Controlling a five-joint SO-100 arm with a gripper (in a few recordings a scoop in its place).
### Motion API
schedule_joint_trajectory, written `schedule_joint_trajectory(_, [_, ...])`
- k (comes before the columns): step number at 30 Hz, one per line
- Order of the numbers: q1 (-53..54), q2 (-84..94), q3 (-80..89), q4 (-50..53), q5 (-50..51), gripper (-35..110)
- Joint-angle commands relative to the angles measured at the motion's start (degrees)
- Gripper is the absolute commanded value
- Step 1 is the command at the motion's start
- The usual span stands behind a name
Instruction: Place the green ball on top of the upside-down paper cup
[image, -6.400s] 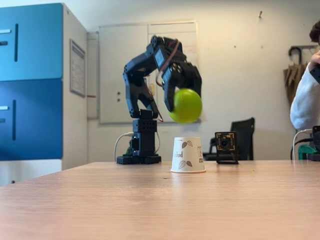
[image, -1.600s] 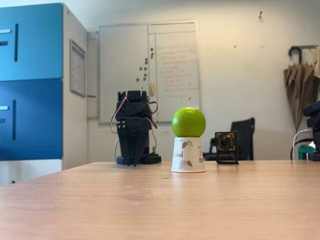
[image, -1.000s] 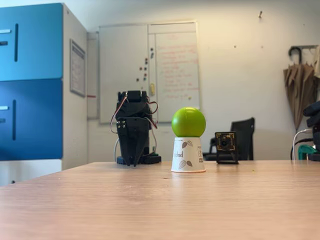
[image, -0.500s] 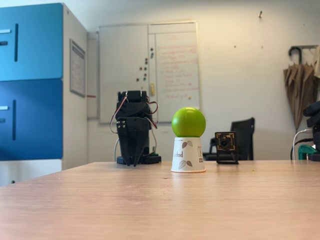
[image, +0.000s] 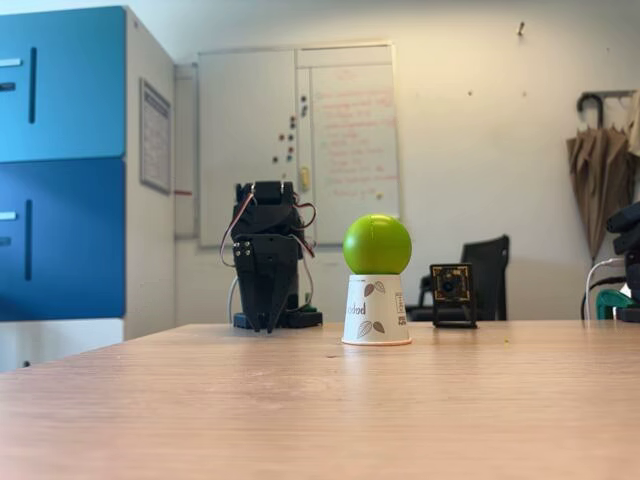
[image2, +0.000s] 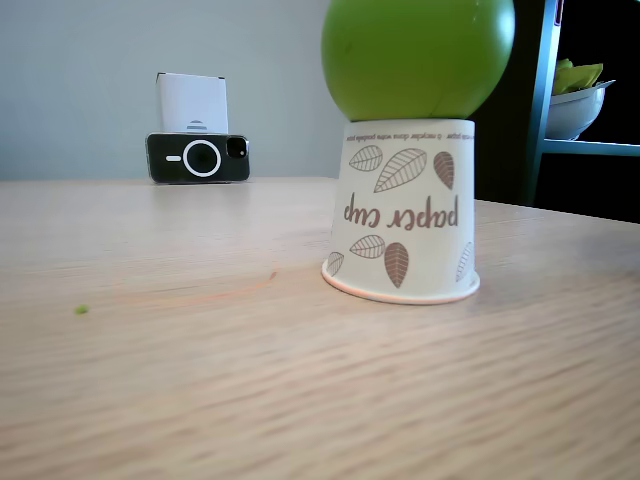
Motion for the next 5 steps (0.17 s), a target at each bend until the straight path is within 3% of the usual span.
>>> schedule_joint_trajectory(1, [0.26, 0.09, 0.0, 0.53, -0.26, 0])
schedule_joint_trajectory(5, [0.26, 0.09, 0.0, 0.53, -0.26, 0])
